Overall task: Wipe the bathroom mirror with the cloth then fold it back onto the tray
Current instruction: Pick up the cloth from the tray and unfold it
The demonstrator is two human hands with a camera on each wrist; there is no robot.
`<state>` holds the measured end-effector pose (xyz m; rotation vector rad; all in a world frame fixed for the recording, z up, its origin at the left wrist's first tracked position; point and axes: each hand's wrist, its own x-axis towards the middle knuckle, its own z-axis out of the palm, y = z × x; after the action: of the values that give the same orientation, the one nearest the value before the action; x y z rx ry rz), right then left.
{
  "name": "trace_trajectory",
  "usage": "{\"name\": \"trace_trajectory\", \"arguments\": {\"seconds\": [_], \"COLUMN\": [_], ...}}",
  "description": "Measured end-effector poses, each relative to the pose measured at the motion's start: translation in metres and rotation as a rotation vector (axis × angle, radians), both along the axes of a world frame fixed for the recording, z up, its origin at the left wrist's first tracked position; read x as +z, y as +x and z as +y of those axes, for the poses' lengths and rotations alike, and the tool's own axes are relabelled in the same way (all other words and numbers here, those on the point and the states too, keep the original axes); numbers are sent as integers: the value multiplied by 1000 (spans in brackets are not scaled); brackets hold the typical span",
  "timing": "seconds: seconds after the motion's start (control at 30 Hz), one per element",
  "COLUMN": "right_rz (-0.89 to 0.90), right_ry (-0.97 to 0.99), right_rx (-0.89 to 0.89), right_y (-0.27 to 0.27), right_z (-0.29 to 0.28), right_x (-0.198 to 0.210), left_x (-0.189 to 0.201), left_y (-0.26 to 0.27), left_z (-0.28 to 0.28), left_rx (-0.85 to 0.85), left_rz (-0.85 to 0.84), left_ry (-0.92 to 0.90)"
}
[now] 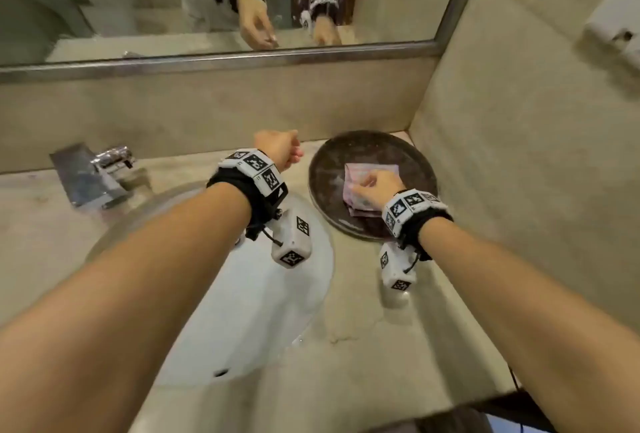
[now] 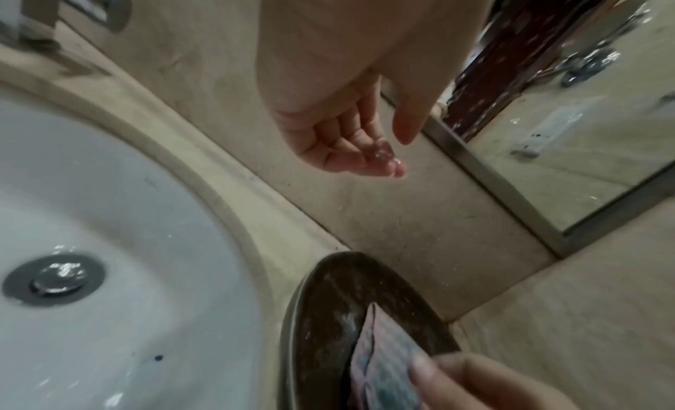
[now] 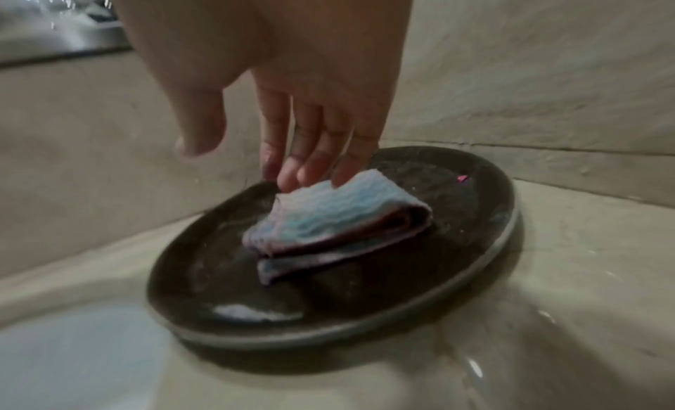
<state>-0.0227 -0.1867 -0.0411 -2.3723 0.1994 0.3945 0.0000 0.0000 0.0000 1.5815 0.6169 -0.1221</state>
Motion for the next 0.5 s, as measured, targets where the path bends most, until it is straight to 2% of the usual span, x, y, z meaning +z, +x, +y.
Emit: {"name": "trace_trajectory", "arguments": {"seconds": [0.1,0.2,0.3,0.37,0.5], "right_rz": [74,68,85,114,-40], "right_ry": [-247,-372,-420,-386,-259], "right_rx": [266,355,369,332,148], "right_y": [9,17,29,33,33], "right_z": [1,-2,-5,-6,-12], "right_x": [-22,-34,-36,-33,-7], "left_x": [-14,-24,-21,-21,-7], "left_y": [2,4,6,5,6], "left_z": [-5,-8,-10,-11,-17], "left_rx": [-43,-77,-79,-103,-199], "left_rz": [64,64,46,46,44], "left_ry": [36,34,64,72,155]}}
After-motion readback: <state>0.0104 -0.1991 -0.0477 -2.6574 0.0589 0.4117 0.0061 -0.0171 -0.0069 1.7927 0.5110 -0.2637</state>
